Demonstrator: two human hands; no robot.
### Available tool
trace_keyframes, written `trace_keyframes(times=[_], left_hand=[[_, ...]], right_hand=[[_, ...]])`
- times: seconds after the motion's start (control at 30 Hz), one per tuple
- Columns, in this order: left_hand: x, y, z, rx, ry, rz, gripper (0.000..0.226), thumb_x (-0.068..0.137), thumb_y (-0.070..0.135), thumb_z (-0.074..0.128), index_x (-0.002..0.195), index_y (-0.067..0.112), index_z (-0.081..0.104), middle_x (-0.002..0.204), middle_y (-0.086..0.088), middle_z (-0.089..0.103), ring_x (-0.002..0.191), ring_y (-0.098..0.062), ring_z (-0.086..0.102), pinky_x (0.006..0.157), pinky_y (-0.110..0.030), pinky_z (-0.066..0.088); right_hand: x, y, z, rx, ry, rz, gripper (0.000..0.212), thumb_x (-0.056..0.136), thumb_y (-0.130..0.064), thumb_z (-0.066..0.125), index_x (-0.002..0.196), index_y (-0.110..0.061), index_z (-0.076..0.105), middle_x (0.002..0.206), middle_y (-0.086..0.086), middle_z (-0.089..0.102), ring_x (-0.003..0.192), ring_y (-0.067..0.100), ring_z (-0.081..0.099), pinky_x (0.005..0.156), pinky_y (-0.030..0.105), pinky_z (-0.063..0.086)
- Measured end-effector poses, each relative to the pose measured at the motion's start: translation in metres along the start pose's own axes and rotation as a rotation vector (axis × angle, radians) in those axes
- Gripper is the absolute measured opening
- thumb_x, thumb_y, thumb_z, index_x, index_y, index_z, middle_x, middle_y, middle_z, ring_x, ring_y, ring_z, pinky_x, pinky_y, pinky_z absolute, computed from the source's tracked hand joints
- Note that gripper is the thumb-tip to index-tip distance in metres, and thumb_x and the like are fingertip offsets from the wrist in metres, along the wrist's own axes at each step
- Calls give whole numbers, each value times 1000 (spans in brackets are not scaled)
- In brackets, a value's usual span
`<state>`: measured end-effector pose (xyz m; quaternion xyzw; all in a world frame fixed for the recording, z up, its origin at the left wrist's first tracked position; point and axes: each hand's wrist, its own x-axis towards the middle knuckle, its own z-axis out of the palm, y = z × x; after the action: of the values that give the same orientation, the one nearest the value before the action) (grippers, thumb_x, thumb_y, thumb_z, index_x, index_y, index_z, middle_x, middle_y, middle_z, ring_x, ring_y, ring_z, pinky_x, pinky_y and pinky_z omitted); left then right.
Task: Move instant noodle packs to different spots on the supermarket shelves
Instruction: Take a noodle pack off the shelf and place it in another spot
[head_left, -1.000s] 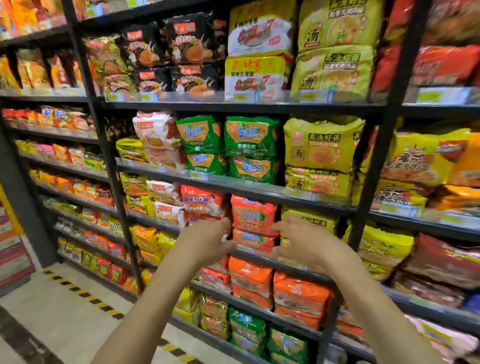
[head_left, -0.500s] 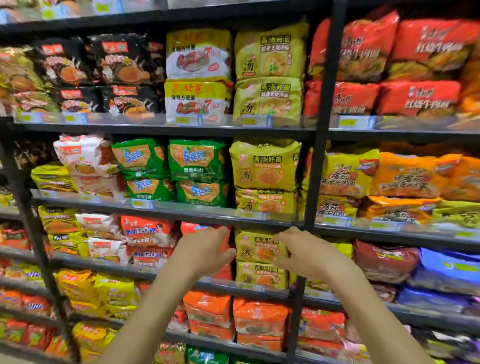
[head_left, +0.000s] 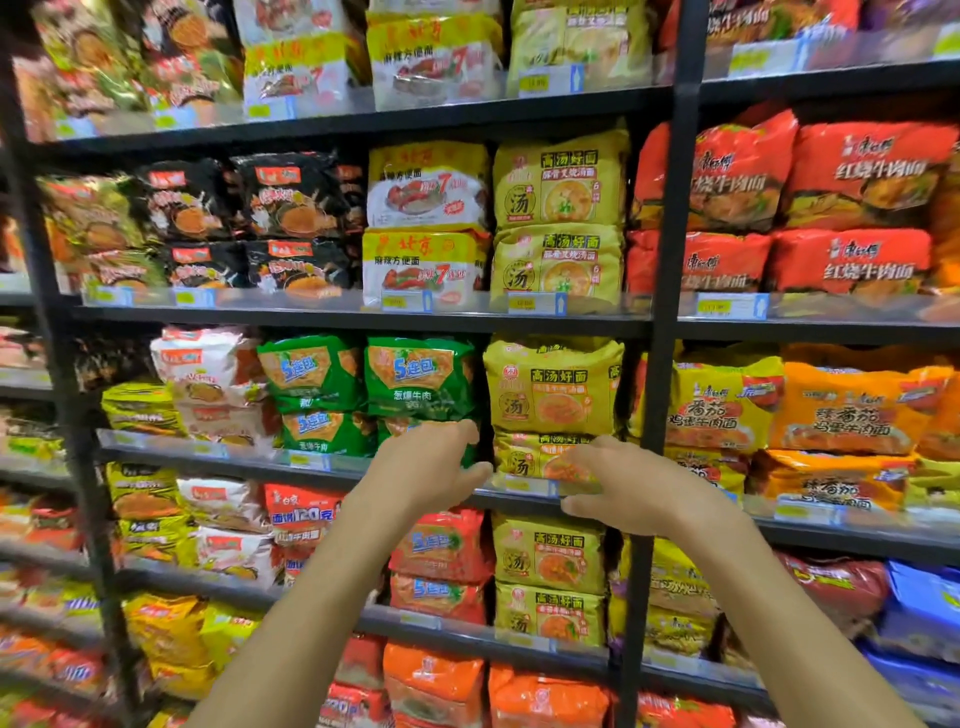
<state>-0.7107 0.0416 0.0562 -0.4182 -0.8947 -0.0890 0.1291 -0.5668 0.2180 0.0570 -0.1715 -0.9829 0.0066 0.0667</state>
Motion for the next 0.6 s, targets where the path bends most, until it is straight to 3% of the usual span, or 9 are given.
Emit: trace_keyframes(times=[0.27, 0.43, 0.6], left_hand=[[-15, -40, -12, 24, 16, -52, 52, 103, 51, 49, 146, 22, 47, 133, -2, 65, 118, -25, 63, 91, -43, 56], [-26, -65, -5, 67, -3, -72, 49, 104, 51, 47, 143, 21, 47, 129, -3, 65, 118, -24, 61, 81, -36, 51], [-38, -102, 9, 54, -36, -140, 48, 103, 51, 49, 140, 20, 50, 124, -6, 66, 116, -27, 61, 83, -37, 49]], right_hand=[[15, -37, -2, 5, 33, -46, 67, 96, -52, 56, 154, -32, 31, 153, 2, 39, 136, 26, 44, 104, 42, 47], [28, -60, 11, 8, 2, -85, 67, 96, -51, 56, 155, -32, 29, 156, -2, 34, 140, 22, 40, 108, 39, 43], [60, -96, 29, -4, -38, -144, 65, 96, -55, 54, 153, -33, 32, 149, 0, 40, 132, 23, 47, 101, 42, 47]])
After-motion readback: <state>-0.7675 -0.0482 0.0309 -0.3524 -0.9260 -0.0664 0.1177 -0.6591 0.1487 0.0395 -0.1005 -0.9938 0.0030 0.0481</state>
